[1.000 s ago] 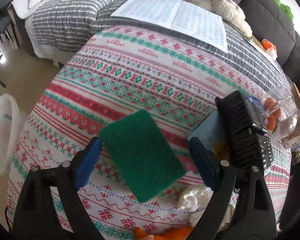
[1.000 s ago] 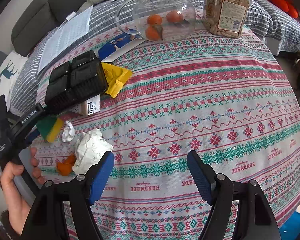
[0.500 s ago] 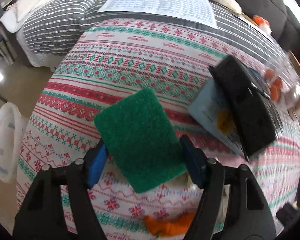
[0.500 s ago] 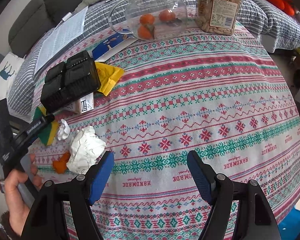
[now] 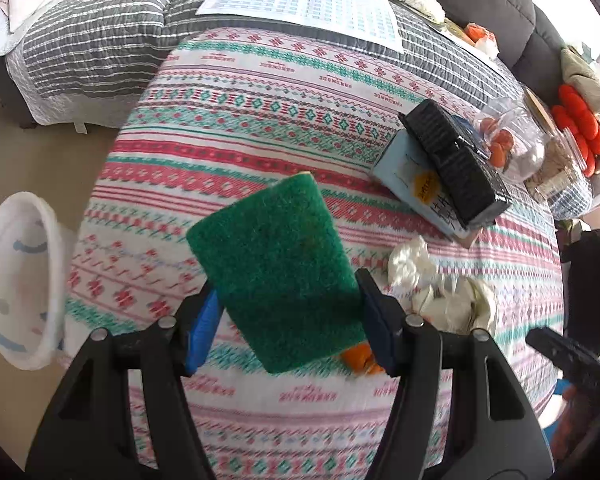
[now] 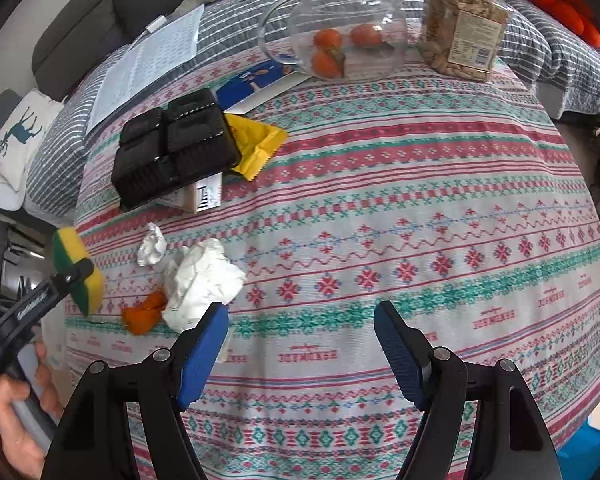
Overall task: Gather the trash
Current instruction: 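Carry the sponge toward the white bin with the left tool while the right tool grasps the crumpled white paper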
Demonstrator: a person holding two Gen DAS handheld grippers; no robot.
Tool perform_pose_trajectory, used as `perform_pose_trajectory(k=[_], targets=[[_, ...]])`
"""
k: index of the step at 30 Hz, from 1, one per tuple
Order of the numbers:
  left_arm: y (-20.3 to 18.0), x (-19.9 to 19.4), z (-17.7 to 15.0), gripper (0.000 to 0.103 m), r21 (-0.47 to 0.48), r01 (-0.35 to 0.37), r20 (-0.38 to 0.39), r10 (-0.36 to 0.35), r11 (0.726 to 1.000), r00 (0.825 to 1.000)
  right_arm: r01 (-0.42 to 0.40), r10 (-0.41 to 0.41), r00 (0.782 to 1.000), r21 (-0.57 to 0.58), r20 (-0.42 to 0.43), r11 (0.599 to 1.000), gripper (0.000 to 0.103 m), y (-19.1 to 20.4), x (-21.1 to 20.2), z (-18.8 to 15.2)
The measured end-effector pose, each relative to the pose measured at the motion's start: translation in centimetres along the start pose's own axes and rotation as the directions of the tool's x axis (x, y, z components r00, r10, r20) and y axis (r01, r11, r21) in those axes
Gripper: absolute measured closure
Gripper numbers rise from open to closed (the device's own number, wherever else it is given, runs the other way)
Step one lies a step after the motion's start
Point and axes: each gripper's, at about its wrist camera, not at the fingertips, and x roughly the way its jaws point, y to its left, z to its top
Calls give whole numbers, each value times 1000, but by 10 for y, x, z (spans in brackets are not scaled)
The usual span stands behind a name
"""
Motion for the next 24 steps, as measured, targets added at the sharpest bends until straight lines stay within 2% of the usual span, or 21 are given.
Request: perform_pose_trajectory(k=[13,22,24], targets=[[37,-39,-15,38,32,11,31,-12,999,999,-68,67,997,-17,-44,998,27,47,27,5],[65,-50,-26,38,36,-19,36,18,999,999,-82,80,991,-15,-103,997,53,63,55,7],[71,-52,-29,38,31,-24,37,23,999,999,-79,76,989,-20,-126,997,63,65,63,5]])
